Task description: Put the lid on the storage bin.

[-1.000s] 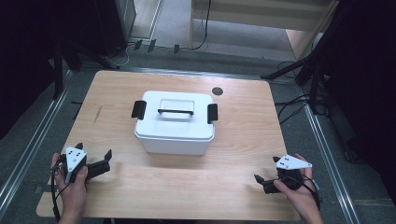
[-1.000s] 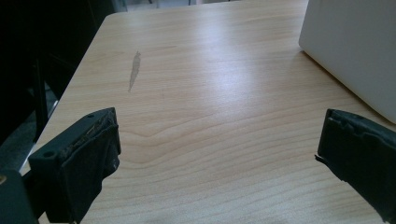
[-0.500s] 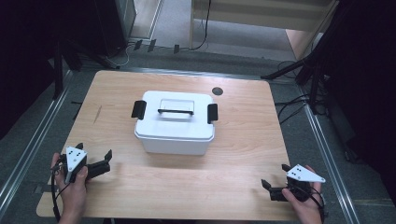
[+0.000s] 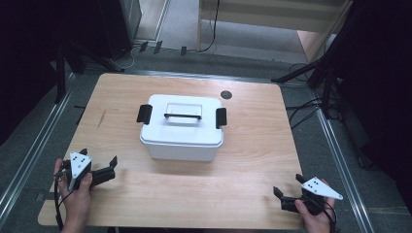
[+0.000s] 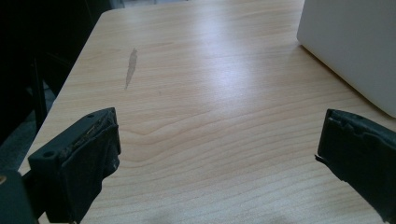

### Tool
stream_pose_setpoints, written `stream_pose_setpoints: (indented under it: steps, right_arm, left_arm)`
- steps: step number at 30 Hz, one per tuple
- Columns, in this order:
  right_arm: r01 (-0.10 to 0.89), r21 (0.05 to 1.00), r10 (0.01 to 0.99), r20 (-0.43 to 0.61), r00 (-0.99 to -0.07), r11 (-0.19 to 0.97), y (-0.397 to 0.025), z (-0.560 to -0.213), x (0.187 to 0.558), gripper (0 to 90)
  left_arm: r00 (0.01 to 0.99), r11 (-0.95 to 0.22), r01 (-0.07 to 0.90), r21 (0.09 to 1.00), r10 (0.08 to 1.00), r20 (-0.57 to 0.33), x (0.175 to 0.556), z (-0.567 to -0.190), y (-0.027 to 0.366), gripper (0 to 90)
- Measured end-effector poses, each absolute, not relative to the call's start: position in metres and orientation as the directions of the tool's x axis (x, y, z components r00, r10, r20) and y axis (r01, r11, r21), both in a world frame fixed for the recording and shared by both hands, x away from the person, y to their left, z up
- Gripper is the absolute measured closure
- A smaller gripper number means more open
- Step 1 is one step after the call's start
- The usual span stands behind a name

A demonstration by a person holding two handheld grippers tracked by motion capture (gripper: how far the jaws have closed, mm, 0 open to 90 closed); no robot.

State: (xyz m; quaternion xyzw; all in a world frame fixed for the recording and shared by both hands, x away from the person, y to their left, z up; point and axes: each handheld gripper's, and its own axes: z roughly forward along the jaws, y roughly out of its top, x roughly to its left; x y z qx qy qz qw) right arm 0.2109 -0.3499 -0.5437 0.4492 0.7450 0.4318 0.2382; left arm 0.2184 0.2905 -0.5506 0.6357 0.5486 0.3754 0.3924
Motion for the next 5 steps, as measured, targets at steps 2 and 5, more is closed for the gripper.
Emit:
stream_pose_setpoints:
  steps: [2, 5]
  right_arm:
    - [0.467, 0.856, 0.878, 0.033, -0.478, 0.222, -0.3496, -0.5465, 0.2097, 0.3]
    - [0.468, 0.858, 0.881, 0.040, -0.472, 0.212, -0.3489, -0.5466, 0.2075, 0.3]
  left_arm:
    - [0.120, -0.098, 0.407, 0.908, 0.991, 0.053, 0.2192, -0.5505, 0.2899, 0.0]
    - [0.124, -0.108, 0.410, 0.906, 0.990, 0.062, 0.2203, -0.5505, 0.2881, 0.0]
